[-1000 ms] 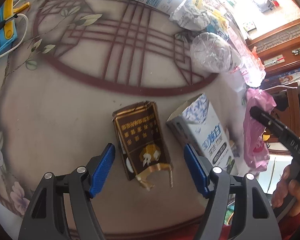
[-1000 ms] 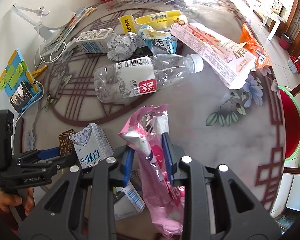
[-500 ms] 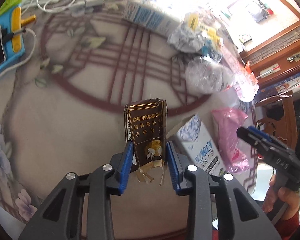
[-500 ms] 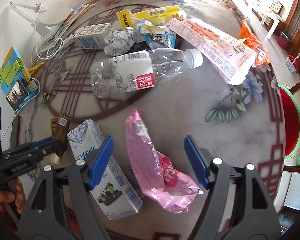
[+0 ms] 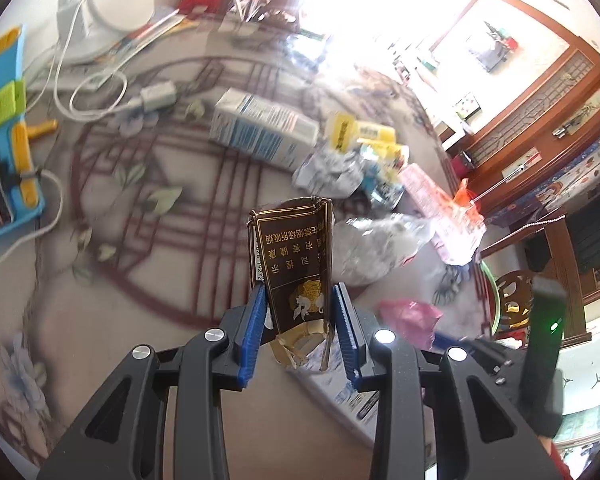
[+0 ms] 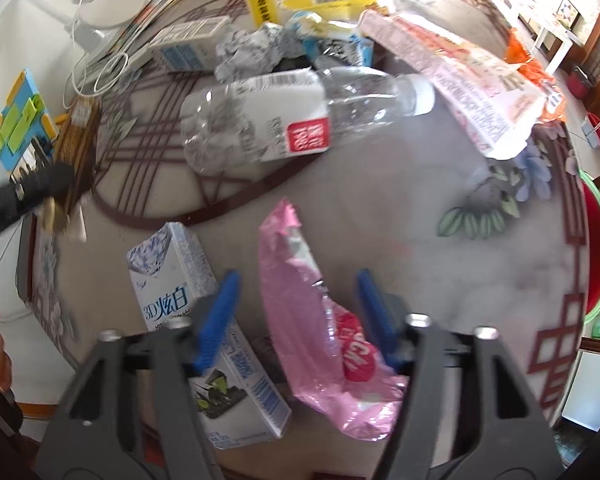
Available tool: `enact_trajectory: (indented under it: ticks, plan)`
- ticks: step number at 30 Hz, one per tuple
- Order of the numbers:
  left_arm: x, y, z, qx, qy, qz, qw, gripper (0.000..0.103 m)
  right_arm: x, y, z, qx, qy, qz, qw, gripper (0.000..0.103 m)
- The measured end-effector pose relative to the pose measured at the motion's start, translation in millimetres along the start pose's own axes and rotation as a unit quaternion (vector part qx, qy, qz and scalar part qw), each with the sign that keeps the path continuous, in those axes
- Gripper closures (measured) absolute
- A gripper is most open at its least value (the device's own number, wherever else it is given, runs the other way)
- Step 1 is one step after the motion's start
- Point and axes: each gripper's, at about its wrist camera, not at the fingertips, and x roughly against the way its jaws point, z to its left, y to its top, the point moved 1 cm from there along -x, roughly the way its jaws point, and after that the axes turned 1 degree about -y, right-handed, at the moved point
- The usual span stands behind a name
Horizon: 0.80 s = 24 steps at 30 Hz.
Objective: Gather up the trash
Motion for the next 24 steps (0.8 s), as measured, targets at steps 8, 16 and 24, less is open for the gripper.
enact_trajectory:
  ticks: [8, 16, 24]
  plan:
    - [1, 4, -21, -0.025, -0.002, -0.008, 0.9996, 0.071, 35, 6, 0, -0.007, -0.001, -0.058, 0.998, 0.086]
    - [0, 8, -43, -0.048, -0.010, -0.015, 0.9987, 0.071, 61, 8, -13, -0.028, 0.000, -0.092, 0.995, 0.097]
    - [-1, 14, -51, -0.053, -0.009, -0.019, 0.9984, 0.071, 41, 6, -26, -0.059, 0.009, -0.056, 0.997, 0.033]
